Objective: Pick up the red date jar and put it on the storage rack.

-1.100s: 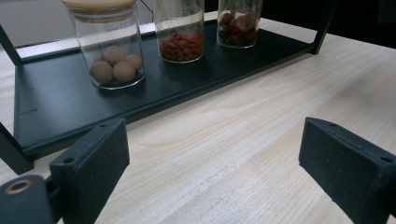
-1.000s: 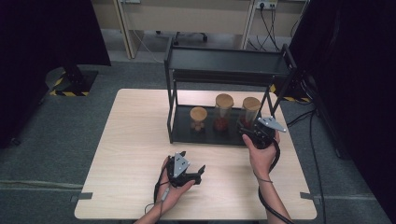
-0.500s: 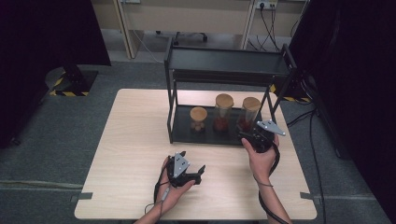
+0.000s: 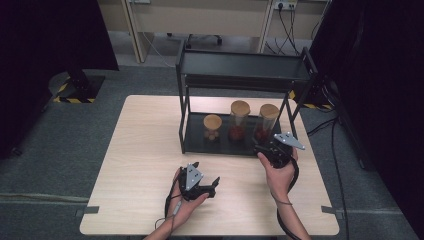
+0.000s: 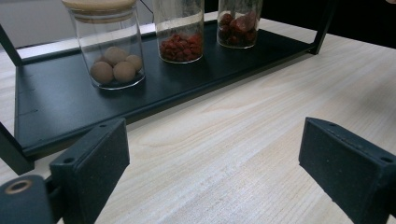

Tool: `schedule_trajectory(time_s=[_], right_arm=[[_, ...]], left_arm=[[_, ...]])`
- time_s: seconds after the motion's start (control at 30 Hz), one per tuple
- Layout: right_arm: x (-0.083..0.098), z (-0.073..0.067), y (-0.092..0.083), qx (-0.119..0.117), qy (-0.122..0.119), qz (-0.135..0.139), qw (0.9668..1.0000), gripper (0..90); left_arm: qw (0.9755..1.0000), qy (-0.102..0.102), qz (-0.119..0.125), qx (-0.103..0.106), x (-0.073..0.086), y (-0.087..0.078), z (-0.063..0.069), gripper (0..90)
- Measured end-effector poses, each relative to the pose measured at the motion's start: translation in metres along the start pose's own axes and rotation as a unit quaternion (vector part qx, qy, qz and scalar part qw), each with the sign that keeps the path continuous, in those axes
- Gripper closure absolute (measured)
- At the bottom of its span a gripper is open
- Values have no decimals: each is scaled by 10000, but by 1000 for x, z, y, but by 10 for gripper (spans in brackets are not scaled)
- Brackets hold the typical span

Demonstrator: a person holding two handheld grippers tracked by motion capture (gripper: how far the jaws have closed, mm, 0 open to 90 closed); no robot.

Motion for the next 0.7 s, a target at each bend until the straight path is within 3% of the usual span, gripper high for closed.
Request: schedule_trajectory(time_s=[0.7], right_arm=[[15, 3, -10, -112, 74, -114, 9998, 53]], left_arm=[[10000, -10, -3, -3, 0, 0, 0, 82]])
Point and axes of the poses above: each handheld gripper's, and its own axes: y roughly forward along the jaws, x roughly out of its underside, z roughly to its right, the point moved 2 cm from there along y, roughly forward along the jaws, and after that the axes turned 1 degree about -x, right-handed, at the moved point
